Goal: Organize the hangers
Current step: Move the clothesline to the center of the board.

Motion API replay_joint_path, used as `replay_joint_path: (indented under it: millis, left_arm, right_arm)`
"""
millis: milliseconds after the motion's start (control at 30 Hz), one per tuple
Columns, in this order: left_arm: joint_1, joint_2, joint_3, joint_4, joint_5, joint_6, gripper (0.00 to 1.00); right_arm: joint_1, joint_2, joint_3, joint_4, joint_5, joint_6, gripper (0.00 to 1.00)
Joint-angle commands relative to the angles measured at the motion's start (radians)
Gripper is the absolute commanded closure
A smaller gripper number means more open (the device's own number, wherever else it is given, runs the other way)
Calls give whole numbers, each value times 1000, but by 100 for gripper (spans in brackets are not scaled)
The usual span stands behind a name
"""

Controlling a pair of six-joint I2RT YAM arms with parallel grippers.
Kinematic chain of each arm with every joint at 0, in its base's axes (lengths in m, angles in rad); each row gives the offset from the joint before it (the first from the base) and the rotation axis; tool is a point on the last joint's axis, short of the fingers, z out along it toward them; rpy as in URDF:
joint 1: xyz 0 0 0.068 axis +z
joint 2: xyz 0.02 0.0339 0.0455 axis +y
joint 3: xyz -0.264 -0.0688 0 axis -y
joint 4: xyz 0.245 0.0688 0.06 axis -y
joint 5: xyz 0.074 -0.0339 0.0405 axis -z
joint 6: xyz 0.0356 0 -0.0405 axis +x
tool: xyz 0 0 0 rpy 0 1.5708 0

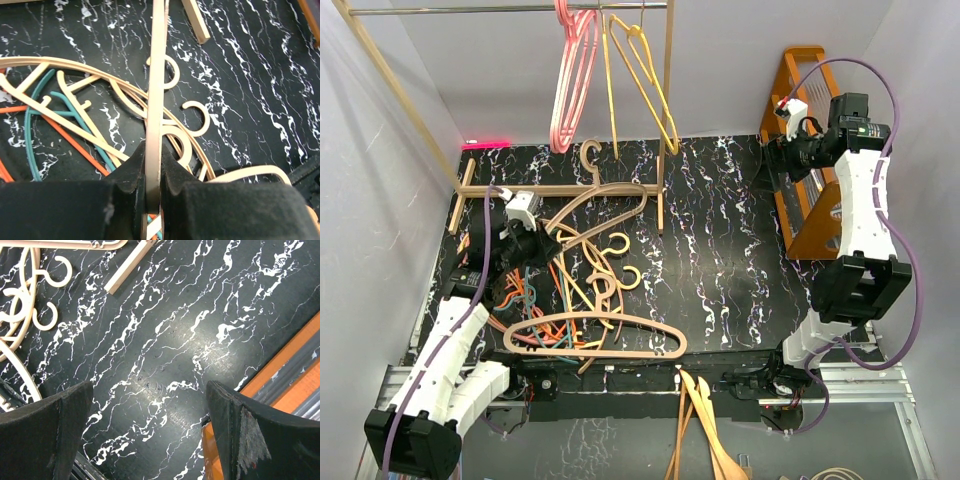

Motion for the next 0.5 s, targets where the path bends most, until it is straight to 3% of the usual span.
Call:
replay_joint_path:
  millis: [0,267,467]
  left_arm:
    - [0,-12,30,96,-205,-40,100]
    - [-1,-60,189,21,-376,10,100]
    - [0,-59,267,-55,-371,30,100]
  right_arm:
    - [16,0,50,-2,-46,3,1]
    - [20,9,25,-3,-54,-11,1]
    - [22,26,21,-12,-62,-17,1]
